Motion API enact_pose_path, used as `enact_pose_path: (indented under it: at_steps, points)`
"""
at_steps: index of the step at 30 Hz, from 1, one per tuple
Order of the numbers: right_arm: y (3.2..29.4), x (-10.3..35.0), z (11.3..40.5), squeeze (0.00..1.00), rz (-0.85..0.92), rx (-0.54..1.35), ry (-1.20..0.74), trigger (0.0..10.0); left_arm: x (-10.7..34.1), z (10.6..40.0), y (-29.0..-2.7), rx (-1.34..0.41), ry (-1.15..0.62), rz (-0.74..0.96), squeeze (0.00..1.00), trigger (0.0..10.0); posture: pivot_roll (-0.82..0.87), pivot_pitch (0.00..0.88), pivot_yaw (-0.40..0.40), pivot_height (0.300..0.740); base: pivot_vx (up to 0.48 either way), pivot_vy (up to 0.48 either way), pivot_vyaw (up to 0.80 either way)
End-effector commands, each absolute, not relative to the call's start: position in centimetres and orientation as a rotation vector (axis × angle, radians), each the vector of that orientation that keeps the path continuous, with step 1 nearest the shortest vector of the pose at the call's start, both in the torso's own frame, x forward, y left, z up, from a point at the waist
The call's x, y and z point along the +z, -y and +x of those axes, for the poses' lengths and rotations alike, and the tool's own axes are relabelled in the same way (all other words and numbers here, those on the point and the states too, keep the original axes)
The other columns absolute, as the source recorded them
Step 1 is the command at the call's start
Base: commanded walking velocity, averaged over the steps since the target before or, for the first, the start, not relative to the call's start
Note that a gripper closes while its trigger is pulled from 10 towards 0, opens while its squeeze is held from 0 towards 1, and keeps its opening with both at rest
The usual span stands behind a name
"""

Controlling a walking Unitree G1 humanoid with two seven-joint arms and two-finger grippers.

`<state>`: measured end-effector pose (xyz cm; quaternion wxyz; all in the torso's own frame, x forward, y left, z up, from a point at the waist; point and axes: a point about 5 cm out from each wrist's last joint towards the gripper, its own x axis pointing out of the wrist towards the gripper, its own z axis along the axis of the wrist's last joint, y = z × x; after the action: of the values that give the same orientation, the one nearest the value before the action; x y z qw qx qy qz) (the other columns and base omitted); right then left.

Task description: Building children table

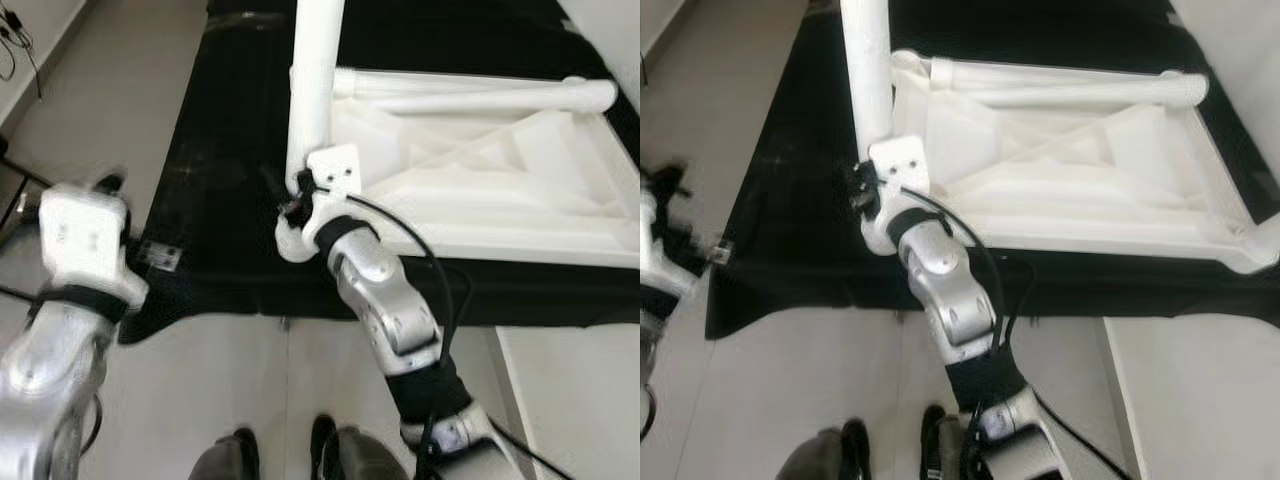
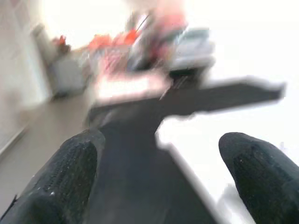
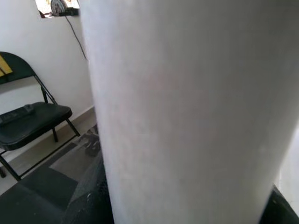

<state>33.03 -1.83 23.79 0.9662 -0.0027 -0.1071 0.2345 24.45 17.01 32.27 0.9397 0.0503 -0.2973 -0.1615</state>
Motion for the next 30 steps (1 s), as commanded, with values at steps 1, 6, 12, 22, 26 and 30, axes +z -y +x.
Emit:
enact_pose_path:
  at_steps: [1, 6, 12, 22, 26, 30]
  points:
    - [0.3, 20.4, 33.2, 0.00, 0.045, 0.468, 0.024, 10.0, 32.1, 24.9, -16.0, -0.450, 0.568, 0.074, 0.00, 10.0, -0.16, 0.292, -0.072, 0.740, 0.000, 0.000, 0.00]
    - [-0.5, 20.6, 32.8, 0.00, 0.049, 0.494, 0.043, 10.0, 33.2, 26.3, -13.2, -0.674, 0.548, 0.042, 0.00, 10.0, -0.17, 0.278, -0.064, 0.740, 0.000, 0.000, 0.00]
    - [-1.5, 20.9, 32.3, 0.00, 0.050, 0.533, 0.062, 10.0, 35.4, 27.5, -10.1, -0.932, 0.516, -0.025, 0.00, 10.0, -0.16, 0.272, -0.062, 0.740, 0.000, 0.000, 0.00]
    - [-1.9, 21.3, 32.3, 0.00, 0.057, 0.554, 0.078, 10.0, 36.4, 29.9, -8.3, -1.069, 0.406, -0.078, 0.00, 10.0, -0.17, 0.268, -0.060, 0.740, 0.000, 0.000, 0.00]
    - [-1.9, 21.3, 32.3, 0.00, 0.054, 0.555, 0.079, 10.0, 36.9, 29.9, -7.6, -1.138, 0.380, -0.101, 0.00, 0.0, -0.17, 0.273, -0.058, 0.740, 0.000, 0.000, 0.00]
    - [-1.9, 21.3, 32.4, 0.00, 0.052, 0.554, 0.080, 10.0, 37.2, 29.8, -7.5, -1.162, 0.374, -0.110, 0.00, 0.0, -0.17, 0.272, -0.056, 0.740, 0.000, 0.000, 0.00]
